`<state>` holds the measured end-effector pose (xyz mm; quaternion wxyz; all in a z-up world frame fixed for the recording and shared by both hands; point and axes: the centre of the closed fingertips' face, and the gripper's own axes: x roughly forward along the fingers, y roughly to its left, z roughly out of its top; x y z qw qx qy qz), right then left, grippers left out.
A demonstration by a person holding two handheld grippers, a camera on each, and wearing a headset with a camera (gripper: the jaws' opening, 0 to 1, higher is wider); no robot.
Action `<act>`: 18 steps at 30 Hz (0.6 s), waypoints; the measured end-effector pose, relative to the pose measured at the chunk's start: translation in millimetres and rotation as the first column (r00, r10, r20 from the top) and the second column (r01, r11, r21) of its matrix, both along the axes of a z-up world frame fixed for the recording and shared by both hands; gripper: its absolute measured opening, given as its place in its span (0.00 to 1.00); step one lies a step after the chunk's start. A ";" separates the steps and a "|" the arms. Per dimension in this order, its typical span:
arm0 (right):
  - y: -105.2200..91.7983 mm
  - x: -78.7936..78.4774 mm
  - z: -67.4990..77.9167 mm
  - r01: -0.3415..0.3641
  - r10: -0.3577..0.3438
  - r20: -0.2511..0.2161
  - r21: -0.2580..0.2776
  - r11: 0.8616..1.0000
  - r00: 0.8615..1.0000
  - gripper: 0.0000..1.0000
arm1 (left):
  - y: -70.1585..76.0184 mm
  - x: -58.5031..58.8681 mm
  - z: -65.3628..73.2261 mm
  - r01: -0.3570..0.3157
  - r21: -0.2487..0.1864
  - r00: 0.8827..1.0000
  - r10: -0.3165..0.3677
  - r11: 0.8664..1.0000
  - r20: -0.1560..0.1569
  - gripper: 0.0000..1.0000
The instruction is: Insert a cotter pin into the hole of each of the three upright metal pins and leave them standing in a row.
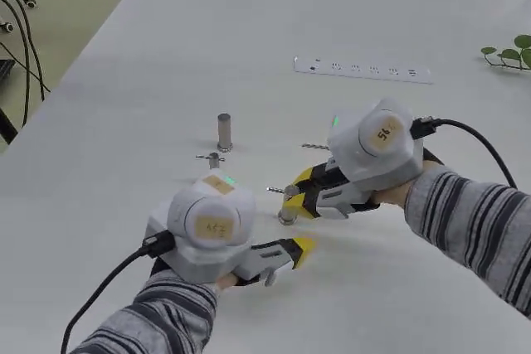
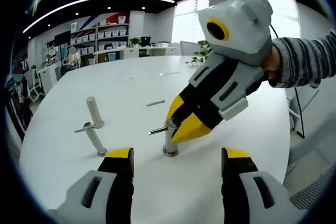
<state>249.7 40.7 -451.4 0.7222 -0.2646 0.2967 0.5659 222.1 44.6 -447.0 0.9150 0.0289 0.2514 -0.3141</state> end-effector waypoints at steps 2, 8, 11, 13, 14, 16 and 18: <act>-0.6 0.2 0.2 -0.011 0.011 0.011 -0.011 1.000 1.000 0.08 | 2.4 -2.4 2.3 0.003 -0.004 1.000 -0.003 1.000 -0.001 0.68; -1.8 7.0 3.2 -0.012 0.013 0.013 -0.021 1.000 1.000 0.08 | 13.8 -4.2 13.9 -0.015 -0.024 1.000 0.015 1.000 0.012 0.80; 0.1 9.7 5.3 -0.016 0.017 0.012 -0.024 1.000 1.000 0.08 | 23.6 -2.6 19.3 -0.033 -0.027 0.999 0.034 0.999 0.029 0.83; 1.6 10.8 5.7 -0.020 0.020 0.014 -0.034 0.999 1.000 0.08 | 28.2 -1.7 21.9 -0.045 -0.033 0.998 0.046 0.998 0.032 0.85; 2.4 11.5 5.8 -0.023 0.024 0.017 -0.041 0.999 1.000 0.08 | 30.1 -1.5 23.1 -0.047 -0.035 0.998 0.048 0.998 0.035 0.87; 3.7 12.8 5.9 -0.026 0.026 0.015 -0.045 0.999 1.000 0.08 | 35.2 -1.2 26.4 -0.056 -0.033 0.997 0.058 0.998 0.044 0.88; 5.5 14.5 5.9 -0.028 0.029 0.011 -0.051 0.998 1.000 0.08 | 39.5 -0.6 27.0 -0.058 -0.026 0.997 0.059 0.998 0.048 0.90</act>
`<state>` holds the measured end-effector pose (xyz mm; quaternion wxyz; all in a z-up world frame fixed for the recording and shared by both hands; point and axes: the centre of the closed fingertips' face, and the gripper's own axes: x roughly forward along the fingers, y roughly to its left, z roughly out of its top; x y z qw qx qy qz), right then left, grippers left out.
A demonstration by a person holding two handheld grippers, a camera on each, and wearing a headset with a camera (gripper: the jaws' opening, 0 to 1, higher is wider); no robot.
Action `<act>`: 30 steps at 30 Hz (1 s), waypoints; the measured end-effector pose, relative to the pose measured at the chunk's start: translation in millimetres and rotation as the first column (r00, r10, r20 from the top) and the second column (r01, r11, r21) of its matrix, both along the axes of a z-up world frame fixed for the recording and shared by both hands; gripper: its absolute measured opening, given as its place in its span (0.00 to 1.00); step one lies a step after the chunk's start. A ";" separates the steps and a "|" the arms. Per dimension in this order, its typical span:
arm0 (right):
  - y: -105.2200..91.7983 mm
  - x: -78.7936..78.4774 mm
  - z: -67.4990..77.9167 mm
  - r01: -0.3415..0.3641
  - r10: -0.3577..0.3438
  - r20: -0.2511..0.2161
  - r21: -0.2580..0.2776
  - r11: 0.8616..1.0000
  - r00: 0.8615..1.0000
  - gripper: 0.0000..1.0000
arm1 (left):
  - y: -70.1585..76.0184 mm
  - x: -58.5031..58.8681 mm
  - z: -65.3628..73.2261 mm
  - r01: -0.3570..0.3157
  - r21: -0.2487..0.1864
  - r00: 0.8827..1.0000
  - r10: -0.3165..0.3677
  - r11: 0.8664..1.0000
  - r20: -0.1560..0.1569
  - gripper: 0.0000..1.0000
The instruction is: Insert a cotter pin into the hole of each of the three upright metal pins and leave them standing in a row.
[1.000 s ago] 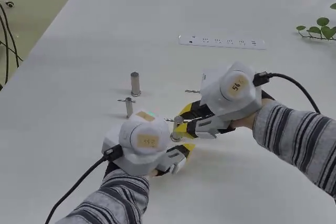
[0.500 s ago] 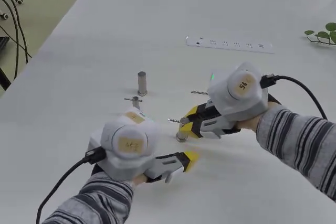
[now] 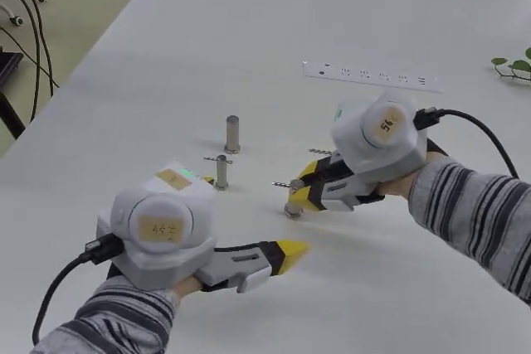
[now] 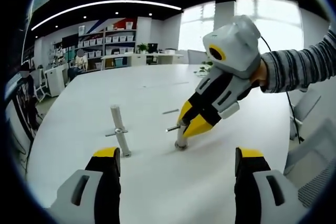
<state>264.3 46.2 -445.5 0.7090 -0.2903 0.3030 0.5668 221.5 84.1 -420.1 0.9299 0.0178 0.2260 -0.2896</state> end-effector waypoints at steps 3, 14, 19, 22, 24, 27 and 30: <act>3.0 3.0 0.3 -0.005 0.005 0.000 -0.007 1.000 1.000 0.08 | 4.0 0.2 2.3 -0.001 0.004 1.000 0.001 1.000 0.009 0.94; 10.7 16.0 -1.7 -0.031 0.031 -0.009 -0.031 0.999 0.999 0.08 | 13.9 7.0 2.6 -0.022 0.009 0.999 0.022 1.000 0.027 0.99; 12.1 20.5 -1.8 -0.034 0.033 -0.021 -0.036 0.999 0.999 0.08 | 17.4 7.9 -0.5 -0.028 0.032 0.999 0.028 0.999 0.027 0.99; 11.7 23.6 -1.8 -0.033 0.032 -0.030 -0.040 0.999 0.999 0.08 | 18.1 9.3 0.3 -0.032 0.012 0.999 0.032 0.999 0.036 0.99; 11.2 25.5 -1.9 -0.032 0.030 -0.035 -0.038 0.999 0.999 0.08 | 19.3 10.4 0.0 -0.038 0.007 0.999 0.038 0.999 0.036 0.99; 10.4 27.4 -2.1 -0.036 0.034 -0.045 -0.039 0.999 0.998 0.09 | 20.6 11.6 -1.6 -0.044 0.007 0.999 0.043 0.999 0.032 0.99; 10.7 26.6 -2.1 -0.036 0.034 -0.063 -0.038 0.999 0.997 0.09 | 20.6 11.7 -3.1 -0.041 0.014 0.999 0.041 0.999 0.028 0.99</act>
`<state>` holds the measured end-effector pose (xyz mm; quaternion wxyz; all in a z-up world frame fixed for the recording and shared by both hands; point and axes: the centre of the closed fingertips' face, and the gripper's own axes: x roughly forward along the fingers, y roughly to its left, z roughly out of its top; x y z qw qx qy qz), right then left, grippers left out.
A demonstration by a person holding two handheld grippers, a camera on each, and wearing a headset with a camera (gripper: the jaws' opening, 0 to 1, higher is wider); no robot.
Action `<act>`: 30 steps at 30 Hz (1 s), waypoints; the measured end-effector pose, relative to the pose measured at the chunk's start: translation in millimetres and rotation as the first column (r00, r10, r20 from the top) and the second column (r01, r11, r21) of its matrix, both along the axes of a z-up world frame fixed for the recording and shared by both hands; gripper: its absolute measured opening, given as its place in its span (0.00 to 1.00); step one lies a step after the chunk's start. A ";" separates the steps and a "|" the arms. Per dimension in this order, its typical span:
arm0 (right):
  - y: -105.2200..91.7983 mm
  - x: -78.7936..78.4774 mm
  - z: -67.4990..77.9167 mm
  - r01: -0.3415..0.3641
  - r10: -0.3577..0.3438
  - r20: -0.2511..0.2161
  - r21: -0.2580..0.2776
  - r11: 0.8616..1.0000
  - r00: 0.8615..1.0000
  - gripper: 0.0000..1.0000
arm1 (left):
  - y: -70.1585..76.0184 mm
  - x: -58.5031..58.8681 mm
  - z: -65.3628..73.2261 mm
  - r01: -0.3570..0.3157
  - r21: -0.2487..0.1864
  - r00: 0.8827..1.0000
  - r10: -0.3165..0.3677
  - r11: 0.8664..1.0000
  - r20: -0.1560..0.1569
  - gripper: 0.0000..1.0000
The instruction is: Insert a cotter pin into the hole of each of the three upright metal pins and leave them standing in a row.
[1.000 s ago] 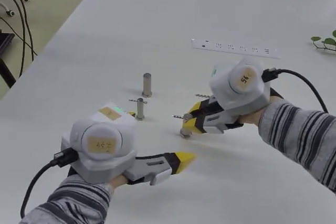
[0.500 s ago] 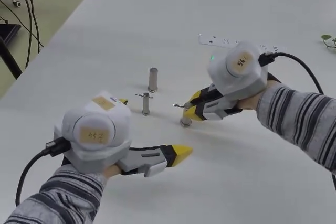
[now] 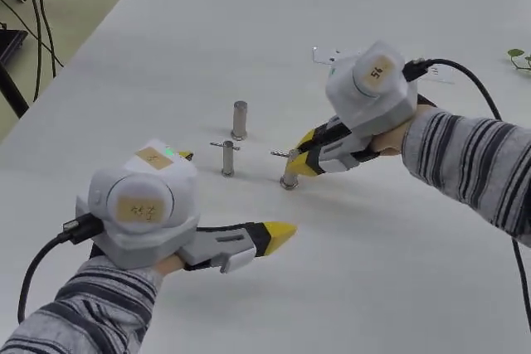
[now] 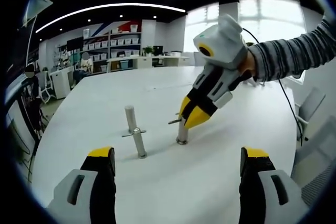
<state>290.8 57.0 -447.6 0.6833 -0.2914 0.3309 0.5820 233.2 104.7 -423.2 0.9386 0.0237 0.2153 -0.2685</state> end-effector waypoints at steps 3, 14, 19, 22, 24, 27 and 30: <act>0.1 2.7 -1.3 -0.010 0.010 -0.002 -0.004 1.000 1.000 0.09 | -1.0 -0.1 -0.3 0.003 0.003 1.000 -0.003 1.000 0.001 0.99; 1.1 3.4 -1.5 -0.033 0.033 -0.004 0.001 0.999 0.999 0.09 | -1.2 -2.0 -4.7 0.013 0.021 1.000 -0.013 1.000 -0.015 0.98; 1.8 3.2 -3.1 -0.040 0.040 0.023 -0.001 0.999 0.999 0.10 | -1.2 -1.8 -4.7 0.016 0.025 1.000 -0.015 1.000 -0.012 0.98; 4.3 -1.1 1.2 -0.041 0.040 0.026 0.027 0.999 0.999 0.18 | -0.1 -1.2 -4.2 0.010 0.022 1.000 -0.010 1.000 -0.011 0.98; 4.3 -1.8 2.7 -0.039 0.038 0.038 0.023 0.999 0.999 0.23 | 0.5 -0.5 -3.7 0.006 0.021 1.000 -0.006 1.000 -0.009 0.98; 8.0 3.4 8.2 -0.014 0.012 0.045 0.059 0.998 0.999 0.27 | 0.2 -0.2 -3.2 0.005 0.020 1.000 -0.005 1.000 -0.008 0.98; 14.1 10.0 15.7 0.035 -0.040 0.041 0.111 0.993 0.998 0.32 | -1.1 -0.8 -3.0 0.009 0.017 1.000 -0.009 1.000 -0.009 0.98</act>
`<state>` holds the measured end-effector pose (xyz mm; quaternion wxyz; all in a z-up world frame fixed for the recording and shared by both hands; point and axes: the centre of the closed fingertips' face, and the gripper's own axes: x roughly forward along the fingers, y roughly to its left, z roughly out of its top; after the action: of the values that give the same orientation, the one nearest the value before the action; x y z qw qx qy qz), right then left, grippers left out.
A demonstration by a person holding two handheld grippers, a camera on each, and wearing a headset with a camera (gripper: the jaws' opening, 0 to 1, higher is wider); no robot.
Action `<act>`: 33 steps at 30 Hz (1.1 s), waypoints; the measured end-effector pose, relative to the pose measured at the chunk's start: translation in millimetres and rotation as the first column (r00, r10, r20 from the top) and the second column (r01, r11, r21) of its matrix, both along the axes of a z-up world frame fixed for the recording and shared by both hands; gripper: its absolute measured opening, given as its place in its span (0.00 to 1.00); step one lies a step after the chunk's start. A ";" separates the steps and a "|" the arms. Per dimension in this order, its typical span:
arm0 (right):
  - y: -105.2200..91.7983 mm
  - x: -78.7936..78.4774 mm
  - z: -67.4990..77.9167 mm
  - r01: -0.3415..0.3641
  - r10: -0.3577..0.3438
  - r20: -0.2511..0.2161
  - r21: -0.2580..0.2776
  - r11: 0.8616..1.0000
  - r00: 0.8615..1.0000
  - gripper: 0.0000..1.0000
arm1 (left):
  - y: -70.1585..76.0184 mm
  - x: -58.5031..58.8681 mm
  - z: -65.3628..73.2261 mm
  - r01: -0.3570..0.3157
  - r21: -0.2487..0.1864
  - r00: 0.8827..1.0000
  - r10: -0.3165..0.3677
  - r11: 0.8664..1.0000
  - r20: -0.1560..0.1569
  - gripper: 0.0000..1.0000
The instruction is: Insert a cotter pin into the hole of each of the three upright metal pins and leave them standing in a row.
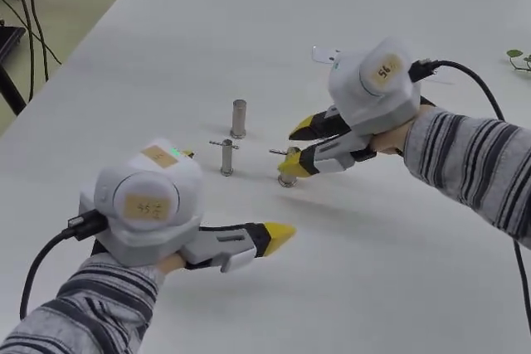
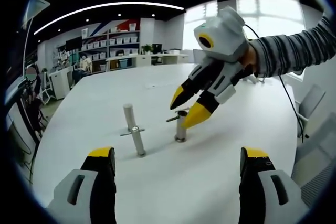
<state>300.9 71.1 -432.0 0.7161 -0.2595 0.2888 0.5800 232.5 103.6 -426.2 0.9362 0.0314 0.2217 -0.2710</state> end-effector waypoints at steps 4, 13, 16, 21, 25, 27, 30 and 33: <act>8.9 10.4 8.3 0.079 -0.078 -0.015 0.066 0.995 0.997 0.35 | -1.6 -0.5 0.4 0.005 0.000 1.000 -0.005 1.000 0.001 0.98; 33.3 34.0 16.3 0.220 -0.203 -0.104 0.192 0.956 0.974 0.35 | 1.3 1.3 1.8 -0.007 -0.014 1.000 0.007 1.000 0.004 0.98; 39.6 42.0 14.6 0.242 -0.222 -0.119 0.205 0.948 0.968 0.35 | 1.3 1.3 1.1 -0.009 -0.015 1.000 0.009 1.000 -0.001 0.98; 52.0 58.4 6.6 0.291 -0.269 -0.120 0.223 0.930 0.955 0.35 | 2.5 2.3 2.0 -0.011 -0.009 1.000 0.011 1.000 0.003 0.98; 58.2 68.5 -2.2 0.315 -0.297 -0.111 0.208 0.926 0.948 0.35 | 3.2 3.4 4.3 -0.016 -0.021 1.000 0.016 1.000 0.007 0.97; 61.9 71.8 -5.9 0.325 -0.306 -0.121 0.207 0.923 0.944 0.34 | 3.9 3.5 3.6 -0.018 -0.017 1.000 0.018 1.000 0.006 0.97; 67.5 77.5 -10.3 0.347 -0.322 -0.140 0.221 0.911 0.936 0.32 | 3.7 3.7 4.9 -0.017 -0.020 1.000 0.017 1.000 0.010 0.97; 71.5 82.6 -15.4 0.352 -0.327 -0.144 0.220 0.910 0.934 0.29 | 3.3 3.5 4.6 -0.018 -0.025 1.000 0.018 1.000 0.005 0.96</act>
<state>383.5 142.5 -447.3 0.8164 -0.0855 0.2934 0.4900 236.0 106.9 -421.5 0.9394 0.0182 0.2162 -0.2653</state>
